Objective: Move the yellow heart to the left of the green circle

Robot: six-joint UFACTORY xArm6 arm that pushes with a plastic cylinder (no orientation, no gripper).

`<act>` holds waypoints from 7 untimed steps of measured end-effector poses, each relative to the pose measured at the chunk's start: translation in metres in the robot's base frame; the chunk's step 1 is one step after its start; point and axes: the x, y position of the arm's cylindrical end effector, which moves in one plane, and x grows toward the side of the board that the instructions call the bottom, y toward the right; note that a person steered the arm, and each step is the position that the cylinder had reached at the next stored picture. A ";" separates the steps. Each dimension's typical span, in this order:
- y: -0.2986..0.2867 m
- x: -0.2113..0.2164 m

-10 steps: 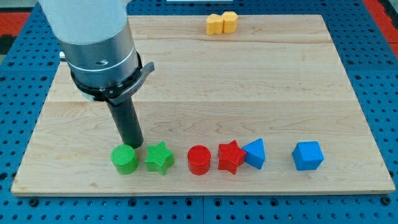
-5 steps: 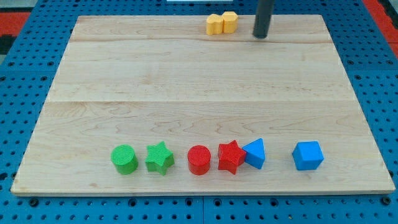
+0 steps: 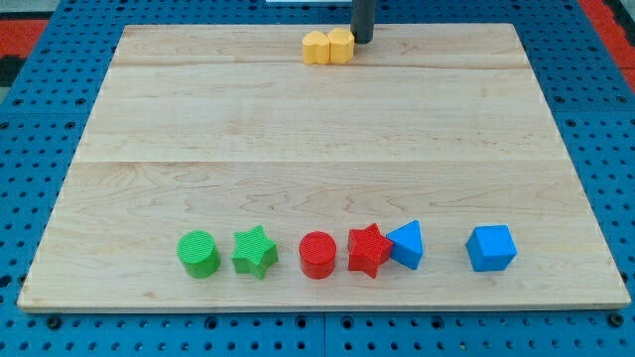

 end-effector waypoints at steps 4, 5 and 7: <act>-0.092 0.013; -0.094 0.037; -0.124 0.029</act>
